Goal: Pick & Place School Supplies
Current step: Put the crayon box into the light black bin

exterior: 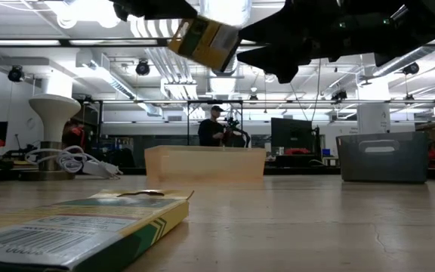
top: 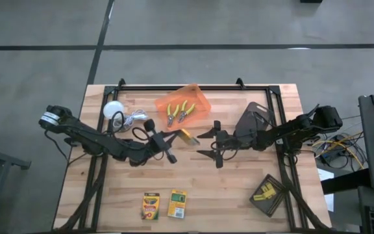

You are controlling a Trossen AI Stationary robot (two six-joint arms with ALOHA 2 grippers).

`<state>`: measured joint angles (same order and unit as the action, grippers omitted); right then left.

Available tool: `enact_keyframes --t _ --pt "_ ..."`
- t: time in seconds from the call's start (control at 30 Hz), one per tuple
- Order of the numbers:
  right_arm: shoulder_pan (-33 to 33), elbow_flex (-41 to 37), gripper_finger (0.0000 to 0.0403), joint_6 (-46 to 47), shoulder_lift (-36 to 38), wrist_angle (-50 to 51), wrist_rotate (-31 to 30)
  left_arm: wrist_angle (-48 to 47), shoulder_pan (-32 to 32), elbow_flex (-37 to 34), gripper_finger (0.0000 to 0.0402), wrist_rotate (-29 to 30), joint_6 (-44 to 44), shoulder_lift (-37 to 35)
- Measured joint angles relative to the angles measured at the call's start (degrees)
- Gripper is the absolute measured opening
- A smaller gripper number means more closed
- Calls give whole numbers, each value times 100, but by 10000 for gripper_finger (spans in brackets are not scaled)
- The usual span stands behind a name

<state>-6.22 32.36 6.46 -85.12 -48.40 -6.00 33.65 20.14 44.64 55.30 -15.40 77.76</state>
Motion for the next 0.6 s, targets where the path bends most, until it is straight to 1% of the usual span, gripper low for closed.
enact_keyframes --t 0.1,0.13,0.27,0.43,0.5,0.6 --pt "5 0 292 0 0 4 -21 4 28 12 5 682 -150 -31" --pt "10 0 291 0 0 4 -34 4 31 11 5 779 -150 -50" --pt "13 0 291 -2 0 13 -321 22 71 11 5 676 -145 -92" --pt "13 0 292 -3 0 33 -1125 17 146 11 5 672 -142 -96" --pt "17 0 292 -8 2 183 -1377 -6 180 11 5 672 -141 -96" --pt "19 0 292 -58 2 441 -1518 -7 223 11 5 671 -166 -96"
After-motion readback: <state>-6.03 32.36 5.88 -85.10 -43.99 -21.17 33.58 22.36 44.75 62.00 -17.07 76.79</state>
